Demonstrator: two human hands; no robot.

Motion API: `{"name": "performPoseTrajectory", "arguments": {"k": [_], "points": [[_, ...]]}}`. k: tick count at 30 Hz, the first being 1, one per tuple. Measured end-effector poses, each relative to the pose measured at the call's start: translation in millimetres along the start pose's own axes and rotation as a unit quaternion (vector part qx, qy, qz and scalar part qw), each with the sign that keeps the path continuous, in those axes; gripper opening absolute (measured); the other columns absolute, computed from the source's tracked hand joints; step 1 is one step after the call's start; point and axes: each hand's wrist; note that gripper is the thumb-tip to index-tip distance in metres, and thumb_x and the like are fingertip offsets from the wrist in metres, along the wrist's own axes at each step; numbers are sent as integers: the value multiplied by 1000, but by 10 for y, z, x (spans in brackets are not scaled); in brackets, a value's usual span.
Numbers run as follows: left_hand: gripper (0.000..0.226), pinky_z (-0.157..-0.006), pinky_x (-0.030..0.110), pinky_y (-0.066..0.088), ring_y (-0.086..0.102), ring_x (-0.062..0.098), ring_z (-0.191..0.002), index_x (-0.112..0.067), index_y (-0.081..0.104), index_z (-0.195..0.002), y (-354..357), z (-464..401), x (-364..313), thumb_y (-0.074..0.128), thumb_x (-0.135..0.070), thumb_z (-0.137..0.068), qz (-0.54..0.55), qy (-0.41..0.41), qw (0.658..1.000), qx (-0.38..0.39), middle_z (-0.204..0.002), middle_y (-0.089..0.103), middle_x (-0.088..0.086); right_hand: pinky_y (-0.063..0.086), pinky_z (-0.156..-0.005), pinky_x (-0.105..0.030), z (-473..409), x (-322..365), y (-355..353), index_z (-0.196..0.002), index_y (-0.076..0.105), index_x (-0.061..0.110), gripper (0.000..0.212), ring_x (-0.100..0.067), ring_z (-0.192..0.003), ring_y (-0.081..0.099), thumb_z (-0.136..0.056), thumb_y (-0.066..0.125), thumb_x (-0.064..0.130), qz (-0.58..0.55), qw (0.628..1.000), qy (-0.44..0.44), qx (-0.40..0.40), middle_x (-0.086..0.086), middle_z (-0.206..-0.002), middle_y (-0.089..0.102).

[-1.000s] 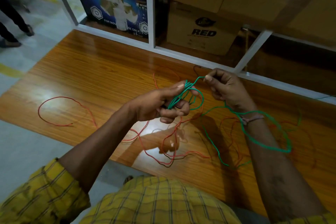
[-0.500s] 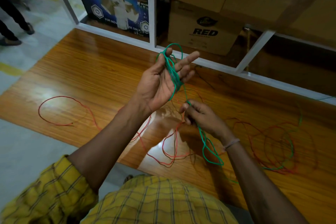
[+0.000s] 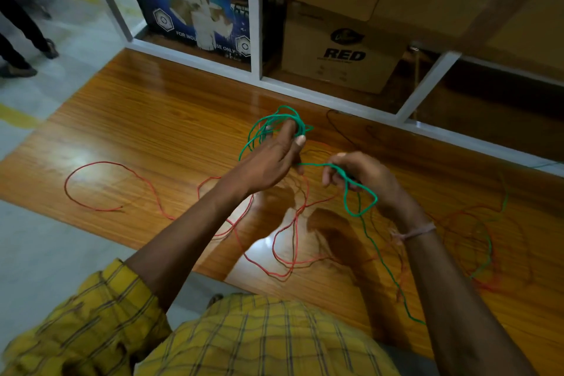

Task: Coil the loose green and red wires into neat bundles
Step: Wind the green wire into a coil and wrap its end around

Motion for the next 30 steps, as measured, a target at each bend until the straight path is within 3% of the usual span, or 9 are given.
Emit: {"name": "performPoseTrajectory", "arguments": {"k": [4, 9, 12, 15, 17, 21, 23, 26, 30], "points": [[24, -70, 35, 54, 67, 21, -62, -18, 36, -104, -24, 107, 14, 34, -39, -116, 84, -17, 993, 83, -70, 62, 9, 25, -47, -17, -10, -79, -185, -87, 70, 4, 37, -4, -51, 33, -96, 42, 26, -44, 998, -27, -47, 6, -65, 45], [20, -57, 34, 46, 38, 9, -55, -3, 40, -110, -60, 176, -60, 35, -21, -118, 264, -72, 949, 158, -63, 47, -11, 28, -51, -14, -60, -185, -202, -93, 74, 12, 28, 0, -54, 36, -106, 54, 28, -23, 995, -50, -84, 13, -66, 45], [21, -78, 49, 42, 34, 4, -49, -2, 45, -121, -127, 261, -112, 31, -17, -118, 330, -72, 917, 213, -55, 51, -9, 36, -59, -8, -112, -234, -229, -96, 71, -4, 25, 6, -58, 50, -109, 54, 10, 48, 989, -74, -118, 22, -62, 57], [18, -103, 55, 48, 22, 9, -44, -12, 47, -111, -197, 349, -122, 35, -25, -117, 400, -69, 876, 262, -58, 27, -4, 44, -74, -22, -232, -340, -223, -91, 73, 6, 22, -1, -79, 60, -107, 58, 10, 72, 979, -66, -177, 4, -83, 70], [17, -104, 47, 54, 14, 14, -44, -13, 46, -109, -237, 403, -149, 35, -24, -116, 428, -67, 859, 273, -60, 20, 0, 44, -80, -31, -319, -523, -239, -87, 73, 15, 23, -11, -87, 63, -106, 60, 15, 78, 970, -44, -226, -8, -90, 73], [18, -107, 50, 53, 13, 12, -42, -14, 49, -108, -271, 487, -169, 34, -20, -116, 469, -70, 837, 274, -60, 17, 1, 47, -76, -37, -449, -739, -207, -85, 75, 18, 25, -18, -87, 68, -103, 60, 27, 105, 946, 24, -305, 0, -89, 75], [20, -106, 51, 52, 15, 9, -39, -16, 50, -107, -280, 526, -178, 32, -19, -116, 488, -61, 823, 285, -58, 18, -1, 41, -66, -35, -498, -744, -175, -87, 75, 17, 27, -17, -74, 61, -104, 58, 31, 123, 931, 68, -337, 5, -80, 69], [18, -100, 46, 54, 14, 11, -39, -11, 46, -108, -289, 578, -247, 31, -17, -114, 483, -31, 816, 317, -57, 19, -1, 37, -60, -30, -548, -775, -157, -90, 75, 22, 27, -19, -79, 61, -107, 56, 32, 142, 910, 114, -372, 2, -91, 71], [14, -99, 47, 52, 15, 9, -38, -12, 44, -105, -297, 623, -312, 34, -20, -113, 492, -17, 804, 333, -57, 19, -3, 33, -54, -27, -619, -734, -95, -88, 74, 20, 27, -21, -74, 60, -106, 58, 31, 168, 904, 98, -381, 1, -81, 68]]}}
Point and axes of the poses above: each hand's wrist, its own z-axis away from the middle knuckle, its own y-axis out of the palm, x = y × z
